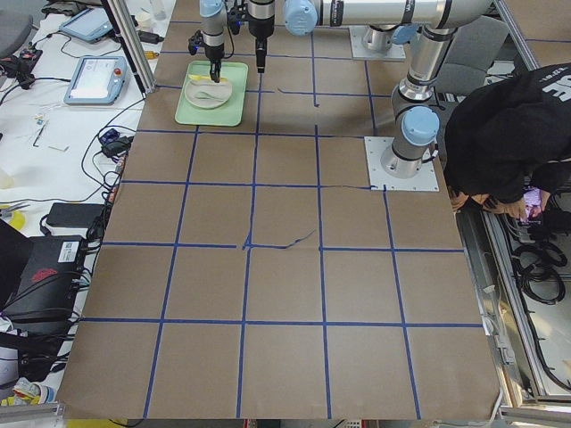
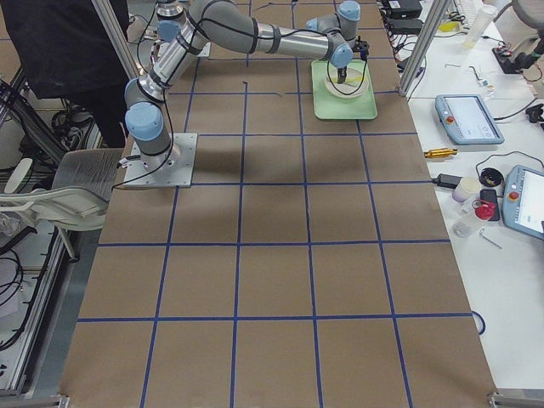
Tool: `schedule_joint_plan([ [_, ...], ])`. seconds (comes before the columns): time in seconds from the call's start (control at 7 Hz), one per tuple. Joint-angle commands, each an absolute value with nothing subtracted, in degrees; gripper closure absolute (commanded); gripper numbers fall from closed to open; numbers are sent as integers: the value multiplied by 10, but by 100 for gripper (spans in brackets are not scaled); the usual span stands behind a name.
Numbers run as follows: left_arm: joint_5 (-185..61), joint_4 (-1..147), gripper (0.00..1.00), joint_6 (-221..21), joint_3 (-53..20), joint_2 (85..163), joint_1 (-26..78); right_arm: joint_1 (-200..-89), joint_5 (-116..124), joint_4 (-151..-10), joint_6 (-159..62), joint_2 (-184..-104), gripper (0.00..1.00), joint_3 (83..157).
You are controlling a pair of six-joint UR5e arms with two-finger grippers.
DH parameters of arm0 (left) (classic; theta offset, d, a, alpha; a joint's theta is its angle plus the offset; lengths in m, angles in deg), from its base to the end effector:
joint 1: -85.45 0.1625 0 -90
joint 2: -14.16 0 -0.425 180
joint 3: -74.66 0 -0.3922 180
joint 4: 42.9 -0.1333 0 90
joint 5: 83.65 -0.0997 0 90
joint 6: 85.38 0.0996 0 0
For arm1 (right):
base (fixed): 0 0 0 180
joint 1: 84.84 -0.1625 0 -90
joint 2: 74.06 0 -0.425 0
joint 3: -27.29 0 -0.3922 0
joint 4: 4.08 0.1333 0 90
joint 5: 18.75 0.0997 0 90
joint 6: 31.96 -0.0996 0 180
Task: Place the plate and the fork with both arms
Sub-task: 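Lift the yellow fork out and lower it onto the tray beside the plate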
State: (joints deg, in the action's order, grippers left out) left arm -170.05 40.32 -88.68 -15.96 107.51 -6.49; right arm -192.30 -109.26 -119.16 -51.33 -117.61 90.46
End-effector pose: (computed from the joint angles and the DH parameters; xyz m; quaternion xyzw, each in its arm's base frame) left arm -0.1571 -0.5155 0.4652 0.0111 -0.9991 0.0230 0.0325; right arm 0.3622 -0.7102 0.2340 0.0169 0.9987 -0.0466 0.0108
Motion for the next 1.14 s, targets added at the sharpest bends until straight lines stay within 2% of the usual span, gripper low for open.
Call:
schedule_joint_plan([
  [0.0,-1700,402,0,-889,-160,1076,-65,-1879,-1096,-1197,-440,-1212,98,975],
  [0.43,-1700,397,0,-907,-175,1076,-66,-1866,-1109,-1199,-423,-1217,95,993],
  [0.57,-1700,397,0,-907,-175,1076,-66,-1866,-1109,-1204,-424,-1214,87,1005],
  [0.71,-1700,397,0,-907,-175,1076,-66,-1865,-1111,-1218,-425,-1216,56,1016],
  [0.86,-1700,397,0,-907,-175,1076,-66,-1865,-1112,-1219,-425,-1217,10,1018],
  [1.0,-1700,397,0,-907,-175,1076,-66,-1864,-1114,-1219,-424,-1220,0,1019],
])
